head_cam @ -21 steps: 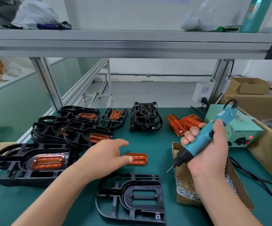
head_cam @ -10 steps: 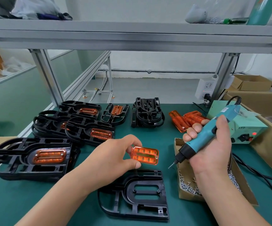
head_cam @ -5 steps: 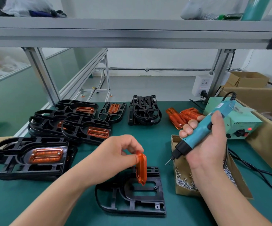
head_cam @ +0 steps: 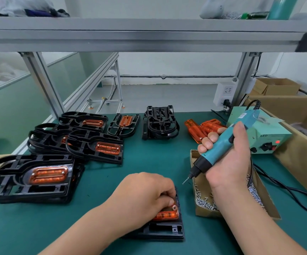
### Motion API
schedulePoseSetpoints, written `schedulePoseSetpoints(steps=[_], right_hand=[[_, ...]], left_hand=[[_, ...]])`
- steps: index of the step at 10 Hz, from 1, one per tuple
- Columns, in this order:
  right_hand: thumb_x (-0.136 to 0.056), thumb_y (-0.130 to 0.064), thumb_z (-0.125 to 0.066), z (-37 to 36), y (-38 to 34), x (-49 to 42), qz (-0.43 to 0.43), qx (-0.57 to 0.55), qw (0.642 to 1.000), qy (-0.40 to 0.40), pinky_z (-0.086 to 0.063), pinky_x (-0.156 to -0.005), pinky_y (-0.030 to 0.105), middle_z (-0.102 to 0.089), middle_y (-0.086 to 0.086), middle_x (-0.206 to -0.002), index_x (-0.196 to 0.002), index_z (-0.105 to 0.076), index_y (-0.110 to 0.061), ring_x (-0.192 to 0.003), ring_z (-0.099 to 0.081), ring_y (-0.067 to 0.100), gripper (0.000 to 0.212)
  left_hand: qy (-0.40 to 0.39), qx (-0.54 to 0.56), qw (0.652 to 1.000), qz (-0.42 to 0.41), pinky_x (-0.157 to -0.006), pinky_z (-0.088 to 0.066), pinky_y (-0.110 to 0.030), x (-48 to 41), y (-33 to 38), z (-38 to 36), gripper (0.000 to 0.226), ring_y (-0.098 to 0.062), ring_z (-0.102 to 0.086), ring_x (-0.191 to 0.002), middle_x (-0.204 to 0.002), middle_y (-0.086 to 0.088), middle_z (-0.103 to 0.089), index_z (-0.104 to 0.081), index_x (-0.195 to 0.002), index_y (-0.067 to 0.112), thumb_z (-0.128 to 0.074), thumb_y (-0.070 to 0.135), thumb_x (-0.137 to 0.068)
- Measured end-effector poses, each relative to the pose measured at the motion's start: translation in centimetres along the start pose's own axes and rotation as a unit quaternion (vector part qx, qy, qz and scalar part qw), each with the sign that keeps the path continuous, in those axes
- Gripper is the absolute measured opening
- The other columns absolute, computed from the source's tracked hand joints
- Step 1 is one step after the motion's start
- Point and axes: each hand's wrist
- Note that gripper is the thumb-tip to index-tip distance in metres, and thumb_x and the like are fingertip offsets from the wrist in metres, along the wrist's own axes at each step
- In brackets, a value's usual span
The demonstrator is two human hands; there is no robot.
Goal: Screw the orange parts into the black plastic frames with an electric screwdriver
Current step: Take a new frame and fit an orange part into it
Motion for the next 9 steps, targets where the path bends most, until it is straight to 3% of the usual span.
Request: schedulePoseSetpoints(steps=[2, 3, 6, 9], right_hand=[[-0.103, -0.053, -0.06, 0.2, 0.0, -0.1, 0.002, -0.003, 1.0, -0.007, -0.043, -0.057, 0.027, -0.048, 0.002, -0.075, -0.089, -0.054, -0.018, -0.062, -0.046, 0.016, 0.038], [-0.103, -0.053, -0.061, 0.2, 0.0, -0.1, 0.0, -0.005, 1.0, -0.004, -0.044, -0.057, 0.027, -0.048, 0.002, -0.075, -0.09, -0.054, -0.018, -0.062, -0.046, 0.016, 0.038], [-0.103, -0.053, -0.06, 0.1, 0.0, 0.0, -0.002, -0.001, 1.0, -0.007, -0.044, -0.057, 0.027, -0.048, 0.002, -0.075, -0.09, -0.053, -0.018, -0.061, -0.046, 0.016, 0.038], [-0.103, -0.053, -0.06, 0.1, 0.0, 0.0, -0.003, 0.001, 1.0, -0.009, -0.044, -0.056, 0.027, -0.048, 0.002, -0.076, -0.09, -0.052, -0.018, -0.061, -0.046, 0.016, 0.038]], left_hand=[[0.018, -0.027, 0.999, -0.023, -0.085, -0.05, -0.031, -0.1, -0.5, -0.1, 0.018, -0.008, -0.061, -0.097, -0.112, 0.018, -0.058, -0.07, -0.117, 0.042, -0.062, 0.044, -0.1], [0.005, -0.003, 1.0, -0.01, -0.085, -0.05, -0.027, 0.0, -1.3, 0.9, 0.02, -0.002, -0.06, -0.096, -0.109, 0.022, -0.057, -0.071, -0.116, 0.045, -0.067, 0.044, -0.098], [-0.106, -0.053, 0.993, -0.005, -0.069, -0.04, -0.017, 0.5, -2.1, 1.8, 0.05, -0.001, -0.055, -0.086, -0.1, 0.02, -0.051, -0.064, -0.122, 0.052, -0.072, 0.072, -0.077], [-0.106, -0.066, 0.992, 0.003, -0.064, -0.034, -0.016, 0.5, -1.3, 1.7, 0.035, 0.003, -0.05, -0.076, -0.093, 0.017, -0.053, -0.064, -0.116, 0.043, -0.072, 0.06, -0.085]])
Point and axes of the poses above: each hand's wrist, its own x-axis away from the middle knuckle, its own z-axis out of the back of the hand, y = z × x
